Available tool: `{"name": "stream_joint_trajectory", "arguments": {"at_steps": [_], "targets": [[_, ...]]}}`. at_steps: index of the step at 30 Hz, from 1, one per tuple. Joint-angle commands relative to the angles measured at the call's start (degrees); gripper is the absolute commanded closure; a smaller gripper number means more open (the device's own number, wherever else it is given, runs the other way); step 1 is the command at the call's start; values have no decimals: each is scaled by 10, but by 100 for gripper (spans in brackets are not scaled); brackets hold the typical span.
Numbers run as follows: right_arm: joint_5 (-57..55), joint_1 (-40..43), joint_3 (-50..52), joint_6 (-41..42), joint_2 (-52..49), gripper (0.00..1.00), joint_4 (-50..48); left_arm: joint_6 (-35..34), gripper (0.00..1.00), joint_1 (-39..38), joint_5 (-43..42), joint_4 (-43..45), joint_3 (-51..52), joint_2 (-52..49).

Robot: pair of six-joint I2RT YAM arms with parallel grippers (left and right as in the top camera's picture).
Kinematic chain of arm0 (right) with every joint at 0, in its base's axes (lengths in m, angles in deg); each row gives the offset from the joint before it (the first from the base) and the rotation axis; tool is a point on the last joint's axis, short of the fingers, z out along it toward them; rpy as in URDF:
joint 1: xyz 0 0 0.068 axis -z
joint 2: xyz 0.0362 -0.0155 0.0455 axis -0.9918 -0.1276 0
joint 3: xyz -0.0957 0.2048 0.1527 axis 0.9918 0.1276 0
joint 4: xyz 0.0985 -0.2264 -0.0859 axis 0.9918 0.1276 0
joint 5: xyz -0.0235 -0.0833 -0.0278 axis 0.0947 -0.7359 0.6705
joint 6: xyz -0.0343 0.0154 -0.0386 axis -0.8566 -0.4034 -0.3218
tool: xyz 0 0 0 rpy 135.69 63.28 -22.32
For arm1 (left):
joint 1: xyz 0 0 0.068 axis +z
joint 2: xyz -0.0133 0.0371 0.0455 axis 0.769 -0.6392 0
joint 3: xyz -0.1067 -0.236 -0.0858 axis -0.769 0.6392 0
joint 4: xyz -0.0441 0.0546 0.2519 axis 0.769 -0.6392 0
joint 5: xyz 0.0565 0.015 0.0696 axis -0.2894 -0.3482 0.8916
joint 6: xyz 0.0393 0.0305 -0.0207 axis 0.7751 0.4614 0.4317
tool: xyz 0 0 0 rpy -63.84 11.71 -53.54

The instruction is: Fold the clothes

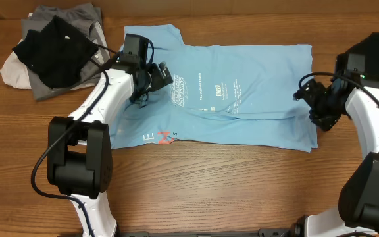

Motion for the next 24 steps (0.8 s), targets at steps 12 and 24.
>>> {"name": "stream_joint_trajectory", "arguments": {"at_steps": [12,24], "targets": [[-15,-4,23,0,0,57,42,40,35,4,50,-316,-61,23],[-14,-4,114,13,0,96,-34,41,96,5,49,-263,51,23]]}}
